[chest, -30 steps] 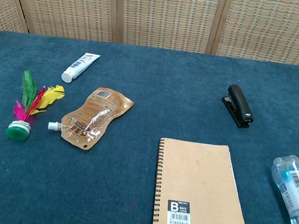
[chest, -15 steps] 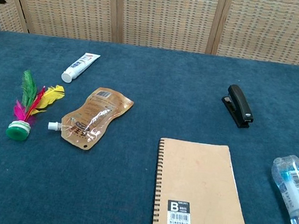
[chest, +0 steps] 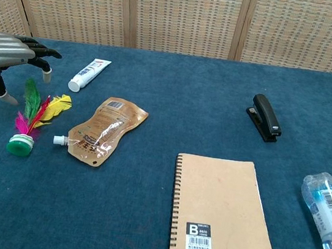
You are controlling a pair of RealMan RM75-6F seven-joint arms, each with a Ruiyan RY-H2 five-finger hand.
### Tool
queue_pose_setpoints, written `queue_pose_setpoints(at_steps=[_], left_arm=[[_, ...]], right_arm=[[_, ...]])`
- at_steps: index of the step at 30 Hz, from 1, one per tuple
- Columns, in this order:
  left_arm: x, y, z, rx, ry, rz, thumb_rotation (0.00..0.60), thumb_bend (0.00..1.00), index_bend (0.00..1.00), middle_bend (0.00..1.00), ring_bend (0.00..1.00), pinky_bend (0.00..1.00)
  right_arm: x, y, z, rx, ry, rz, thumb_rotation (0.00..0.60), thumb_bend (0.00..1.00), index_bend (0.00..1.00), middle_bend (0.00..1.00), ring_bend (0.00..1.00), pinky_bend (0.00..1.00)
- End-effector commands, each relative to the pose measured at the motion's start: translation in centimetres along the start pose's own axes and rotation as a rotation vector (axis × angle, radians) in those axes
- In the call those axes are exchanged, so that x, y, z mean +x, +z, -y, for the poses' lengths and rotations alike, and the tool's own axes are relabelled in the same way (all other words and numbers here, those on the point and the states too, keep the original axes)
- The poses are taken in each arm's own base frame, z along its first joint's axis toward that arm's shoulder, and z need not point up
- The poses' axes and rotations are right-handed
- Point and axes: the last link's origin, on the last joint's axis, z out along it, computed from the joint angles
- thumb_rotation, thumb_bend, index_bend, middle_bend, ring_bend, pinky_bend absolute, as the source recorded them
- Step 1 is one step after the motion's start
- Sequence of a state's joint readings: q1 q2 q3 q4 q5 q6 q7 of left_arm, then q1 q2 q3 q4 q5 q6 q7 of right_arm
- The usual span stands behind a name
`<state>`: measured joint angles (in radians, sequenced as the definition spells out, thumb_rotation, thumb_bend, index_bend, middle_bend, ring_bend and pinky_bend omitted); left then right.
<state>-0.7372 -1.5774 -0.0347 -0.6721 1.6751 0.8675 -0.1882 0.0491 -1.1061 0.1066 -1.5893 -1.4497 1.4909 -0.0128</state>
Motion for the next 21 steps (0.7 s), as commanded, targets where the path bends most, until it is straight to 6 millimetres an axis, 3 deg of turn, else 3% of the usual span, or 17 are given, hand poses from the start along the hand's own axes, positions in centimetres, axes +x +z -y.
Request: queue_pose_setpoints(at_steps=[1, 5, 16, 21], left_arm=[[-0.04, 0.73, -0.52, -0.003, 0.002, 0.001, 0.6, 0.15, 0.4, 0.0, 0.0, 0.0], [0.1, 1.27, -1.02, 0.0, -0.008, -0.006, 0.6, 0.19, 0.48, 0.0, 0.0, 0.0], [0.54, 1.24, -0.82, 0.019, 0.013, -0.038, 0.6, 0.3, 0.53, 0.0, 0.0, 0.0], [0.44, 1.19, -0.98, 0.014, 0.016, -0.036, 0.6, 0.39, 0.61, 0.0, 0.0, 0.0]], right_arm=[[-0.03, 0.02, -0.09, -0.003, 0.002, 0.001, 0.6, 0.0, 0.0, 0.0, 0.0, 0.0], [-0.12, 0.05, -0.2, -0.003, 0.005, 0.008, 0.6, 0.0, 0.0, 0.0, 0.0, 0.0], [-0.04, -0.1, -0.24, 0.001, 0.008, 0.009, 0.6, 0.0, 0.0, 0.0, 0.0, 0.0], [-0.06, -0.12, -0.14, 0.003, 0.005, 0.013, 0.6, 0.0, 0.0, 0.0, 0.0, 0.0]])
